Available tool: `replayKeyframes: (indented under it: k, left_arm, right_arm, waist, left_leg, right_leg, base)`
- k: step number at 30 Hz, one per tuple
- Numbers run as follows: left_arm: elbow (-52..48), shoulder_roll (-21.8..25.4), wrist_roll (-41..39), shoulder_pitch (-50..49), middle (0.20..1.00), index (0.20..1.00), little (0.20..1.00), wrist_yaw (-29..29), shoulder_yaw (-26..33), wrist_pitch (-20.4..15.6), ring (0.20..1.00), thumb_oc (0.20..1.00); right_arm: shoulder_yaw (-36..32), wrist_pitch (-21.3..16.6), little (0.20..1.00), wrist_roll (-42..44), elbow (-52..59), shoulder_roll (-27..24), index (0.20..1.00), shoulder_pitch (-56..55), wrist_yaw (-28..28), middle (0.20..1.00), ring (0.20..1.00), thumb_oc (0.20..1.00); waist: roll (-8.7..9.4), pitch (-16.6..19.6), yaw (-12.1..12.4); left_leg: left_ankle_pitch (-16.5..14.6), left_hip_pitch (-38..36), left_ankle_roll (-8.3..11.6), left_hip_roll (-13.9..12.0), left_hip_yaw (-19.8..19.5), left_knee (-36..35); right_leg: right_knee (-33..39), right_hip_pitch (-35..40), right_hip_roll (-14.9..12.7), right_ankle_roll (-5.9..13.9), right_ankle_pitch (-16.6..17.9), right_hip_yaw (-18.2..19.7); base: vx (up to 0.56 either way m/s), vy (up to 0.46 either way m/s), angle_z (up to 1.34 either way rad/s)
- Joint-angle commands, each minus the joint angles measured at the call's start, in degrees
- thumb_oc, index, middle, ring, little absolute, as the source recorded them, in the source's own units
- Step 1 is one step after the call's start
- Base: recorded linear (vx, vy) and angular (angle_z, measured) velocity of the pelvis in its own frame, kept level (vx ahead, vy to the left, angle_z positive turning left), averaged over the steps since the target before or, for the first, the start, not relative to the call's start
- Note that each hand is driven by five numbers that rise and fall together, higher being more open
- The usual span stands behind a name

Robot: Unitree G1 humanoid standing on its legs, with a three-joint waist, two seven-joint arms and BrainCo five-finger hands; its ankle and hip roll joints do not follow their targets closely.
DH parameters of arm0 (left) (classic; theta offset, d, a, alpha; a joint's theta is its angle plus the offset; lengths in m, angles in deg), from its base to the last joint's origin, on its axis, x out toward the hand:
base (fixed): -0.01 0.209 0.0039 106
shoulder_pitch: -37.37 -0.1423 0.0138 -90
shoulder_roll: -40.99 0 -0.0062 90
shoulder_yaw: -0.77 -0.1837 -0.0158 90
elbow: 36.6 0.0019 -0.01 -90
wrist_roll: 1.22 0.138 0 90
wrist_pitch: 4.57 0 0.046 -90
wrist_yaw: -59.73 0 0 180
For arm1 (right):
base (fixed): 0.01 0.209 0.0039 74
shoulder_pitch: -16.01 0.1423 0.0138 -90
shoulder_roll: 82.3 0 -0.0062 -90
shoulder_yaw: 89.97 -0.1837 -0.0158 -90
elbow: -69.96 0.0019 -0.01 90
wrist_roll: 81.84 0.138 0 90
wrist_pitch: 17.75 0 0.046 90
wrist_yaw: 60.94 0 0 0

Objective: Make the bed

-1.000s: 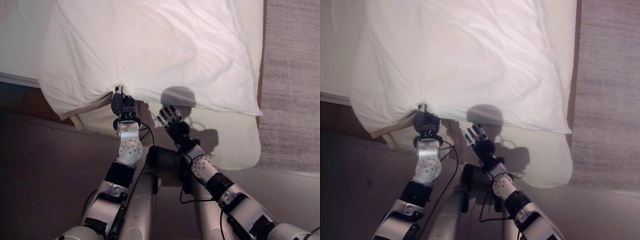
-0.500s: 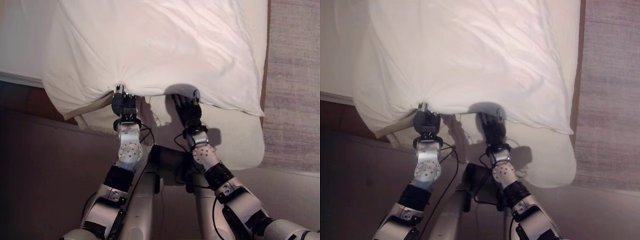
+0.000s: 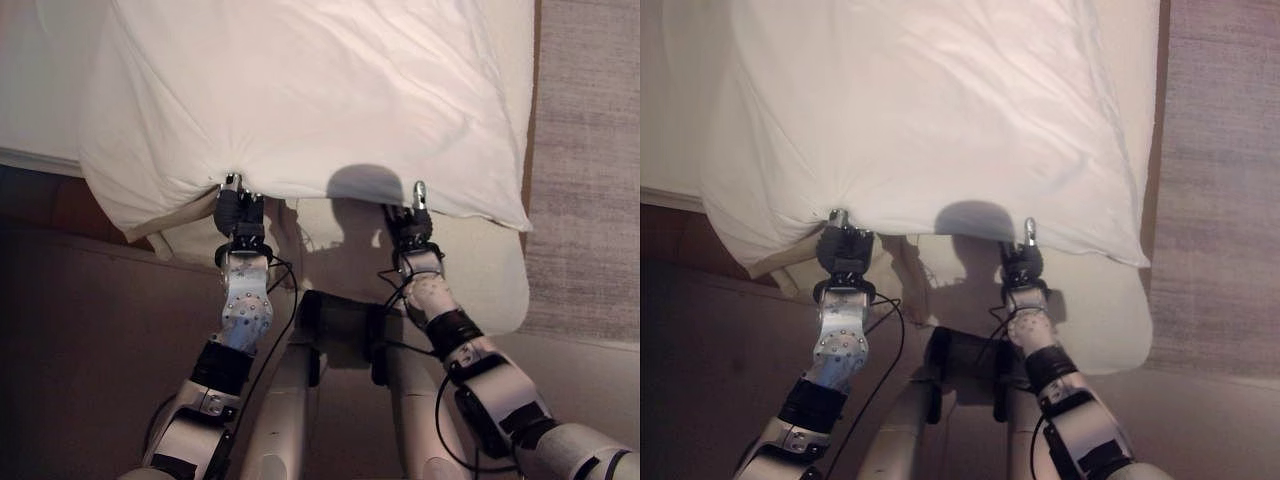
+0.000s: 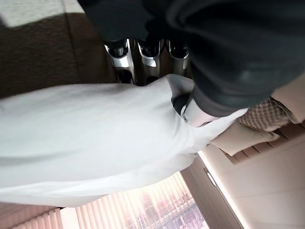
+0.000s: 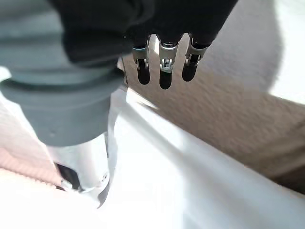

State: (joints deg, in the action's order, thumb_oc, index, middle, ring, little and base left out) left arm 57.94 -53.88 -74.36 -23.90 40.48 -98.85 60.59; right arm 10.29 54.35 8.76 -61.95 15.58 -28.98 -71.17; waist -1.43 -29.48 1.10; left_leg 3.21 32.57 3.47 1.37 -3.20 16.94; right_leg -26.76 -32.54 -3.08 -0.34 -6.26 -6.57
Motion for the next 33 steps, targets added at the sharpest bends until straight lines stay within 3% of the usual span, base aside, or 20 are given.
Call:
replayKeyframes:
  k: [1,7,15,31,32,33]
  left_arm:
    - [-11.87,1.98,5.96,-4.41,0.200,0.200,0.200,1.69,2.93,-3.35,0.200,0.200]
    - [-13.72,3.34,6.85,-6.15,0.200,0.200,0.200,2.28,4.50,-3.79,0.200,0.200]
    - [-14.91,3.57,9.13,-7.54,0.200,0.200,0.200,1.15,6.96,-5.14,0.200,0.200]
    - [-13.92,3.52,9.68,-6.80,0.200,0.200,0.200,0.14,8.04,-5.61,0.200,0.200]
    - [-13.87,3.44,9.76,-6.84,0.200,0.200,0.200,0.11,8.12,-5.66,0.200,0.200]
    - [-13.88,3.38,9.74,-6.82,0.200,0.200,0.200,0.07,8.12,-5.64,0.200,0.200]
  right_arm:
    - [-4.58,0.07,1.000,-1.63,-2.47,-4.21,1.000,2.48,-2.62,1.000,1.000,1.000]
    - [-5.82,2.20,1.000,-2.47,-11.02,-8.90,1.000,9.87,-4.07,1.000,1.000,1.000]
    - [-10.46,3.25,1.000,-1.47,-21.80,-14.37,1.000,16.12,-3.44,1.000,1.000,1.000]
    - [-12.34,3.46,1.000,-1.82,-24.59,-17.96,1.000,15.83,-3.56,1.000,1.000,1.000]
    - [-12.47,3.24,0.642,-1.93,-24.36,-17.78,0.642,15.69,-3.57,0.642,0.642,0.642]
    - [-12.68,3.06,0.200,-2.02,-24.05,-17.71,0.200,15.32,-3.64,0.200,0.200,0.200]
  waist:
    - [-1.49,4.92,1.72]
    - [-0.67,4.22,2.09]
    - [-1.13,3.95,2.57]
    - [-1.65,4.21,1.97]
    - [-1.70,4.17,1.88]
    - [-1.72,4.21,1.77]
  left_leg:
    - [-3.21,1.55,-1.63,-0.17,1.24,2.21]
    - [-3.38,0.91,-1.62,-0.14,1.64,1.62]
    - [-3.70,0.63,-1.81,0.08,1.95,1.77]
    - [-3.83,0.84,-1.39,-0.06,2.30,1.77]
    - [-3.77,0.87,-1.36,-0.05,2.31,1.81]
    - [-3.68,0.99,-1.29,-0.03,2.29,1.90]
  right_leg:
    - [3.73,-0.30,-0.92,6.01,2.52,2.69]
    - [4.27,0.09,-0.72,6.08,2.88,3.16]
    - [4.46,0.39,-0.77,6.23,2.88,3.62]
    - [3.94,-0.21,-0.49,6.19,2.48,3.82]
    - [3.92,-0.27,-0.44,6.15,2.54,3.90]
    - [3.94,-0.35,-0.48,6.14,2.63,3.86]
  base:
    - [0.00,0.000,0.00]
    - [0.01,0.005,-0.01]
    - [0.03,0.014,-0.06]
    - [0.00,0.000,0.00]
    - [0.00,0.000,0.00]
    - [0.00,0.000,0.00]
